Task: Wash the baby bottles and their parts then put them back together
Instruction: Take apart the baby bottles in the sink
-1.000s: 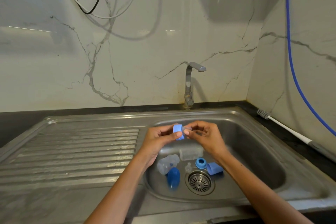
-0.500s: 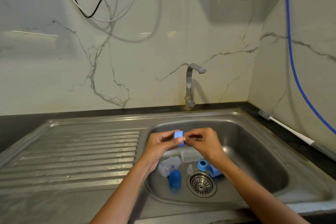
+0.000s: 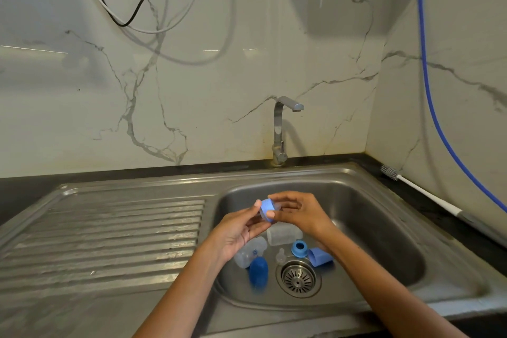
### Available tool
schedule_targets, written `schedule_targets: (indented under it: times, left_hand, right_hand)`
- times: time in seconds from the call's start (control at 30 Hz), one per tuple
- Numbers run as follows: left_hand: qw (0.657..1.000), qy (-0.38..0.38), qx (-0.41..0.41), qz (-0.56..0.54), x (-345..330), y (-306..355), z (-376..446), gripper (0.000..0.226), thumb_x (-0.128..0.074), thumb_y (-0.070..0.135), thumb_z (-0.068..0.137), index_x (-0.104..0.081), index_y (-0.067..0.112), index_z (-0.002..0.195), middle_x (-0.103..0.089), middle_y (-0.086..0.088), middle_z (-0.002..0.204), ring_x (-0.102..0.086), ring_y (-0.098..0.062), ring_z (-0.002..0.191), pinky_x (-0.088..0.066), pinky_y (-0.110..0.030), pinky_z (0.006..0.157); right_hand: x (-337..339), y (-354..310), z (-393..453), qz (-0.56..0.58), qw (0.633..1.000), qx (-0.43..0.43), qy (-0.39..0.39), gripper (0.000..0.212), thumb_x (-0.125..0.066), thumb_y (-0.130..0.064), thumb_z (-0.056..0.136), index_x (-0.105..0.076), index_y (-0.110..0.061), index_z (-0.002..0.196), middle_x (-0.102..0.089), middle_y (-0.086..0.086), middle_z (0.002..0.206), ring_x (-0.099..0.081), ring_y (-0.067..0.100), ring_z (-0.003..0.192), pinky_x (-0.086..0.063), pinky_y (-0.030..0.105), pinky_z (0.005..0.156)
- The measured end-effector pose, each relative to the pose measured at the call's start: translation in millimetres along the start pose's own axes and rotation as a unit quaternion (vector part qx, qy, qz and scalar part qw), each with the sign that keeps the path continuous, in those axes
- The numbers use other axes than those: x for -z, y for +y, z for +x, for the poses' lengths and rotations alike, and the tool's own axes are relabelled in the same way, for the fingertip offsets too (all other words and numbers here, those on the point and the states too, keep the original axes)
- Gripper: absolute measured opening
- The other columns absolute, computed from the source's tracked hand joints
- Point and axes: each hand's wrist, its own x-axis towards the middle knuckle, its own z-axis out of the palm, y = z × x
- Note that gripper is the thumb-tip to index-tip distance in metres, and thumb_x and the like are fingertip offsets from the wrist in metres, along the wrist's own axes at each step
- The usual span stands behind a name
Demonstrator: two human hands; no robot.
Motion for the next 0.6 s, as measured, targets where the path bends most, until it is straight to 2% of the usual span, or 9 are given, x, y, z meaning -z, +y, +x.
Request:
schedule_targets:
  times: [0.13, 0.27, 0.33, 0.4, 0.43, 0.5, 0.6]
  left_hand:
    - [0.999, 0.023, 0.016, -0.046, 1, -2, 3, 0.03, -0.064, 0.01, 0.084, -0.063, -0.005, 0.11, -0.068, -0.026, 0.106, -0.07, -0.029, 0.094, -0.06, -0.032, 0.075]
    - [0.994, 0.07, 0.025, -0.079, 4, -5, 5, 0.023, -0.064, 0.004, 0.085, -0.061, -0.009, 0.105, -0.067, -0.03, 0.104, -0.069, -0.034, 0.093, -0.06, -0.034, 0.071]
    - [0.993, 0.099, 0.007, -0.071, 6, -5, 7, 0.021, -0.065, 0.002, 0.084, -0.061, -0.008, 0.102, -0.067, -0.028, 0.106, -0.068, -0.033, 0.094, -0.06, -0.033, 0.069]
    - [0.992, 0.111, -0.008, -0.066, 7, -4, 8, 0.021, -0.065, 0.002, 0.084, -0.061, -0.007, 0.103, -0.066, -0.027, 0.108, -0.068, -0.032, 0.095, -0.059, -0.032, 0.071]
    - [0.991, 0.114, -0.014, -0.06, 7, -3, 8, 0.022, -0.065, 0.002, 0.084, -0.061, -0.006, 0.105, -0.066, -0.026, 0.108, -0.067, -0.032, 0.096, -0.058, -0.033, 0.074]
    - [0.992, 0.116, -0.021, -0.046, 5, -2, 10, 0.024, -0.065, 0.002, 0.085, -0.06, -0.007, 0.107, -0.065, -0.027, 0.11, -0.066, -0.032, 0.099, -0.055, -0.035, 0.076]
    - [0.994, 0.108, -0.025, -0.017, 3, -4, 11, 0.027, -0.065, 0.003, 0.086, -0.06, -0.008, 0.11, -0.065, -0.026, 0.11, -0.066, -0.032, 0.099, -0.055, -0.033, 0.073]
  right_hand:
    - [-3, 2, 0, 0.068, 0.997, -0.036, 0.003, 0.036, -0.078, -0.006, 0.076, -0.068, -0.018, 0.108, -0.072, 0.001, 0.101, -0.07, 0.009, 0.091, -0.055, 0.016, 0.071]
    - [4, 3, 5, 0.137, 0.986, -0.081, 0.055, 0.036, -0.075, -0.005, 0.077, -0.066, -0.015, 0.111, -0.072, 0.003, 0.1, -0.071, 0.014, 0.089, -0.056, 0.019, 0.068]
    - [16, 6, 12, 0.067, 0.987, -0.115, 0.089, 0.035, -0.076, -0.003, 0.076, -0.066, -0.014, 0.107, -0.068, 0.003, 0.099, -0.068, 0.016, 0.089, -0.055, 0.019, 0.066]
    - [31, 13, 23, -0.105, 0.976, -0.166, 0.093, 0.032, -0.078, -0.002, 0.074, -0.066, -0.009, 0.103, -0.065, 0.005, 0.095, -0.064, 0.016, 0.086, -0.053, 0.02, 0.065]
    - [38, 17, 28, -0.214, 0.955, -0.193, 0.064, 0.031, -0.079, -0.004, 0.073, -0.067, -0.006, 0.101, -0.065, 0.007, 0.092, -0.064, 0.017, 0.084, -0.054, 0.023, 0.067]
    - [49, 25, 33, -0.4, 0.88, -0.252, -0.041, 0.029, -0.08, -0.013, 0.075, -0.069, -0.002, 0.099, -0.067, 0.011, 0.09, -0.064, 0.018, 0.081, -0.056, 0.028, 0.076]
    - [51, 43, 29, -0.502, 0.776, -0.338, -0.176, 0.03, -0.08, -0.023, 0.077, -0.064, 0.0, 0.091, -0.067, 0.014, 0.103, -0.065, 0.022, 0.087, -0.056, 0.03, 0.085]
